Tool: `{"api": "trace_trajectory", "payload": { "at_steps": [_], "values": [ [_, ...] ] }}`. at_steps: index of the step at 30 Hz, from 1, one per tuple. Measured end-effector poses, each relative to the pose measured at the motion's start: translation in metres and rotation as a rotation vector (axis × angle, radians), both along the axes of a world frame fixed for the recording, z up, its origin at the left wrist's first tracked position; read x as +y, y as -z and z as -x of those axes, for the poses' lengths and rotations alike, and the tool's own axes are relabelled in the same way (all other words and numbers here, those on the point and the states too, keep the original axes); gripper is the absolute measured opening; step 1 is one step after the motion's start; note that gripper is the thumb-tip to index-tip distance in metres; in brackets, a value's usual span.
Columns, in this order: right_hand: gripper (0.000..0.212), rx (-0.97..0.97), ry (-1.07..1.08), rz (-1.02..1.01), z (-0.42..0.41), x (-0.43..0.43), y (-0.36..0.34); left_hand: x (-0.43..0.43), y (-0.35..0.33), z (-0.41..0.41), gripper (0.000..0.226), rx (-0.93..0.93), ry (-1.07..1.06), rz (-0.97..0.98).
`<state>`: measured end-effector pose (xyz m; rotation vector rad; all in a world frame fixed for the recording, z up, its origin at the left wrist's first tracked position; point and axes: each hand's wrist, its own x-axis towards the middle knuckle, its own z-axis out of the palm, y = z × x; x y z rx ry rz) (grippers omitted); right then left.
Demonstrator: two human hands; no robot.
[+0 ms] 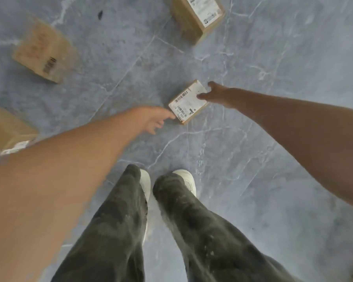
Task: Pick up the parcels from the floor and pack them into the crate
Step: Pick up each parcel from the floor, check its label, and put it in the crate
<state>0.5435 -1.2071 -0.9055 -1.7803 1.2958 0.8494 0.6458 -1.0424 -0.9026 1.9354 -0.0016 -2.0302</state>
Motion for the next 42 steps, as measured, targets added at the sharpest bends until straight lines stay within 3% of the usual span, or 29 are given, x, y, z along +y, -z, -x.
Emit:
{"api": "trace_trajectory", "payload": {
  "at_steps": [3, 5, 9, 12, 14, 16, 19, 23, 25, 28, 33, 38, 42],
  "values": [
    [0.067, -0.036, 0.099, 0.067, 0.002, 0.018, 0.038, -0.023, 0.021, 0.033, 0.031, 0.094, -0.143, -0.003],
    [0.063, -0.044, 0.186, 0.134, 0.008, 0.030, 0.034, -0.027, 0.015, 0.041, 0.040, 0.112, -0.267, -0.029],
    [0.046, -0.099, 0.429, 0.030, 0.022, 0.046, -0.024, -0.007, -0.044, 0.020, 0.049, -0.001, -0.393, -0.027],
    [0.038, -0.183, 0.574, -0.111, 0.017, 0.067, -0.109, 0.016, -0.118, -0.011, 0.051, -0.048, -0.506, -0.008],
    [0.037, -0.240, 0.652, -0.147, 0.010, 0.083, -0.177, 0.024, -0.183, -0.029, 0.040, -0.055, -0.543, 0.014],
    [0.036, -0.319, 0.699, -0.129, 0.004, 0.098, -0.249, 0.033, -0.256, -0.040, 0.039, -0.132, -0.493, 0.061],
    [0.036, -0.452, 0.765, -0.098, -0.016, 0.109, -0.365, 0.037, -0.368, -0.062, 0.061, -0.285, -0.366, 0.166],
    [0.038, -0.725, 0.796, -0.076, -0.064, 0.104, -0.536, 0.035, -0.534, -0.101, 0.063, -0.506, -0.333, 0.400],
    [0.039, -0.869, 0.800, -0.113, -0.087, 0.101, -0.620, 0.036, -0.620, -0.121, 0.063, -0.611, -0.373, 0.537],
    [0.032, -1.025, 0.819, -0.154, -0.112, 0.100, -0.735, 0.043, -0.742, -0.142, 0.042, -0.727, -0.419, 0.684],
    [0.009, -1.237, 0.749, -0.138, -0.125, 0.115, -0.880, 0.078, -0.900, -0.139, 0.018, -0.651, -0.718, 0.859],
    [0.009, -1.439, 0.522, -0.268, -0.099, 0.164, -0.952, 0.153, -0.975, -0.099, 0.022, -0.638, -0.885, 0.981],
    [0.018, -1.390, 0.299, -0.335, -0.062, 0.202, -0.963, 0.221, -0.986, -0.055, 0.034, -0.682, -0.894, 1.040]
  ]
}}
